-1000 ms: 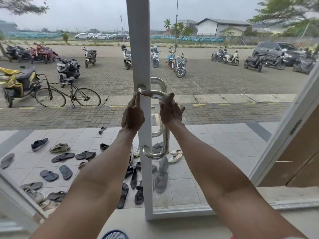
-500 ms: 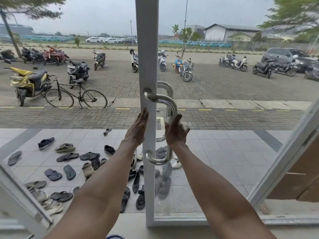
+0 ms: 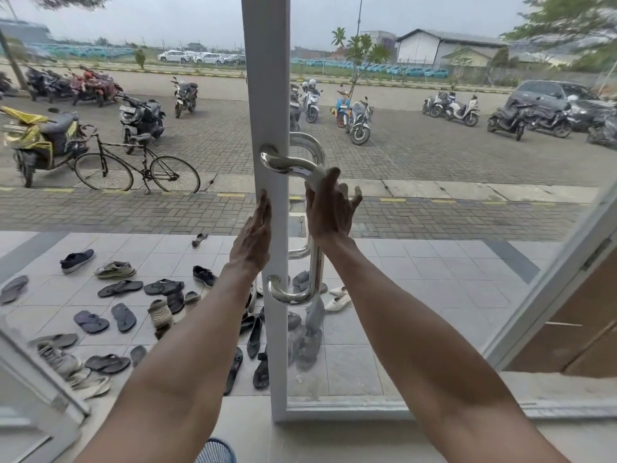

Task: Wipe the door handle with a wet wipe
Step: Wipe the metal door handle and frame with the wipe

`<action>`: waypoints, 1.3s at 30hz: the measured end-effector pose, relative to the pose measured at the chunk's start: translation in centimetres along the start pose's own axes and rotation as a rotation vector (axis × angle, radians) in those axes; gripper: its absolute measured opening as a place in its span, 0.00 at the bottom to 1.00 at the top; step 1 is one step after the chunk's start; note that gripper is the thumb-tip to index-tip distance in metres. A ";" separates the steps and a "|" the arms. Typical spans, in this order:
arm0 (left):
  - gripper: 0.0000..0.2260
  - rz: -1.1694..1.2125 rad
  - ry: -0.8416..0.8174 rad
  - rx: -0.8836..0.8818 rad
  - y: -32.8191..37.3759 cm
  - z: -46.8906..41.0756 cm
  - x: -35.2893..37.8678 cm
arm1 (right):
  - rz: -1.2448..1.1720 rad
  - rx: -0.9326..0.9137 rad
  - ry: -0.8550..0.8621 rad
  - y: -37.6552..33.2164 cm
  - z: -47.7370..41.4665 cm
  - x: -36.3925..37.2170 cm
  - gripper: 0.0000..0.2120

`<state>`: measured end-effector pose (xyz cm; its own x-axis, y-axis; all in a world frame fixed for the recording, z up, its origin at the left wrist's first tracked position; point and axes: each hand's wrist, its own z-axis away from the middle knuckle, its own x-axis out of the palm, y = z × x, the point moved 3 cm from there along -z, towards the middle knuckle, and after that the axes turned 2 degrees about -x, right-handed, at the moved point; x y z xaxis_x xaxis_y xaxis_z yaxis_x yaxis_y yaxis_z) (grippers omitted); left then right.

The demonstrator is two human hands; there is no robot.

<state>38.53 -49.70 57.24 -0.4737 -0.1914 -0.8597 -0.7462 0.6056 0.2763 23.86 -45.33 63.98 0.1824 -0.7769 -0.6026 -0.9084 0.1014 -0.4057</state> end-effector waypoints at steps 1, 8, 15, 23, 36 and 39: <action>0.48 0.000 0.006 0.002 -0.1 0.0 0.4 | -0.004 0.021 0.001 0.4 0.7 0.4 0.19; 0.47 0.002 0.071 -0.008 -0.4 0.2 2.2 | -0.058 0.095 -0.036 3.8 7.5 5.8 0.19; 0.45 -0.036 0.095 -0.011 -1.0 0.4 3.0 | -0.056 0.129 -0.220 6.5 11.3 7.9 0.21; 0.47 -0.037 0.147 -0.038 -1.0 0.5 4.1 | -0.098 0.066 0.048 3.3 5.4 4.8 0.22; 0.45 -0.023 0.235 -0.050 -1.7 0.2 6.2 | -0.037 0.137 -0.281 9.9 16.2 12.9 0.20; 0.44 -0.022 0.246 -0.040 -1.9 0.2 6.3 | -0.014 0.111 -0.290 10.3 17.1 13.1 0.19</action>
<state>37.02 -51.91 51.19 -0.5528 -0.3898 -0.7365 -0.7734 0.5690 0.2793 23.37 -43.88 40.16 0.3091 -0.5709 -0.7606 -0.8610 0.1717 -0.4787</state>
